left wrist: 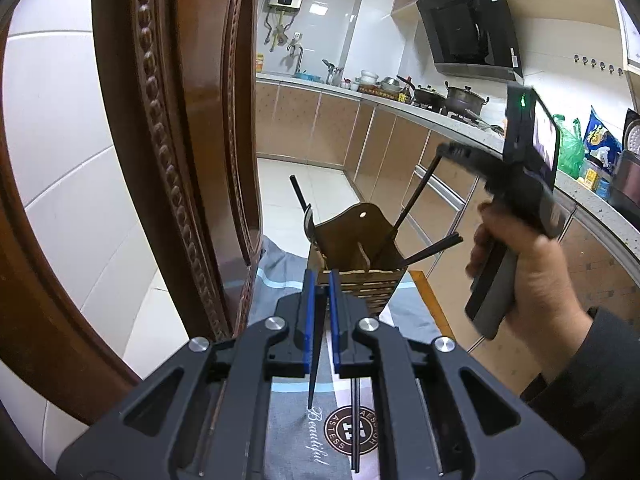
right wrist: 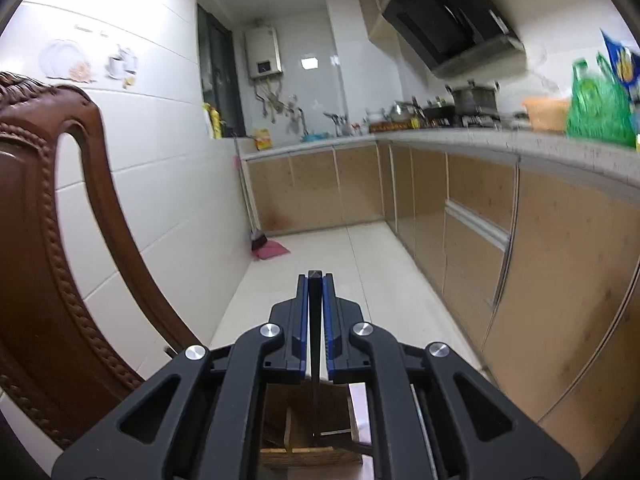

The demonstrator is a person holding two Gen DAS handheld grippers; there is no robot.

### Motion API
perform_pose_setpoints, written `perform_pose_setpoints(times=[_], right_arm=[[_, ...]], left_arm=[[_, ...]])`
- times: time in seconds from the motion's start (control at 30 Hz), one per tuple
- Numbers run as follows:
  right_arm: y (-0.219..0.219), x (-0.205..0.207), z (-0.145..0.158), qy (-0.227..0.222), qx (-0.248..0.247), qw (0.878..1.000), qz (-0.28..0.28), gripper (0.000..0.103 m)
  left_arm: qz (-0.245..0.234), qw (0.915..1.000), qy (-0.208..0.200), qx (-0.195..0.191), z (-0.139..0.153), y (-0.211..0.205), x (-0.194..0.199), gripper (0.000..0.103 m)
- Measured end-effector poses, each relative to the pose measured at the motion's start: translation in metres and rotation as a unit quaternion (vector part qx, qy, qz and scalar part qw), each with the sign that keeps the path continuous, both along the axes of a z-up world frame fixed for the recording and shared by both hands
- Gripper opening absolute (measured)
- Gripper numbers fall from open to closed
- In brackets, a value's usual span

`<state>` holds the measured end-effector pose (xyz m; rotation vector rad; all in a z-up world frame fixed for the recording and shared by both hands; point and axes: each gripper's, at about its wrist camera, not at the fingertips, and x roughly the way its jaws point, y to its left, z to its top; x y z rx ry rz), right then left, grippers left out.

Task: Organize utensils
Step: 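Open both grippers to release the chopsticks and pull back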

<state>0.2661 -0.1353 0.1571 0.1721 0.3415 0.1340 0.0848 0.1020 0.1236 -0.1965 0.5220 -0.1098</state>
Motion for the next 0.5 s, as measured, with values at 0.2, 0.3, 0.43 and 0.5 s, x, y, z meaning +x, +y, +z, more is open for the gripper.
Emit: perform_pose_setpoints(times=[0.2, 0.3, 0.43, 0.5], right_arm=[[-0.035, -0.038, -0.012, 0.001, 0.055, 0.998, 0.029, 0.072], [-0.068, -0.092, -0.014, -0.013, 0.084, 0.996, 0.041, 0.090], [-0.105, -0.158, -0.042, 0.005, 0.084, 0.996, 0.042, 0.098], [-0.123, -0.187, -0.070, 0.026, 0.085, 0.996, 0.022, 0.099]], left_arm=[[-0.001, 1.0000, 0.004, -0.001, -0.002, -0.002, 0.003, 0.007], [-0.004, 1.0000, 0.006, -0.003, -0.003, -0.004, 0.004, 0.007], [-0.001, 0.9999, 0.010, -0.003, -0.006, -0.006, 0.006, 0.007], [0.001, 0.9999, 0.011, 0.002, -0.008, -0.008, 0.005, 0.007]])
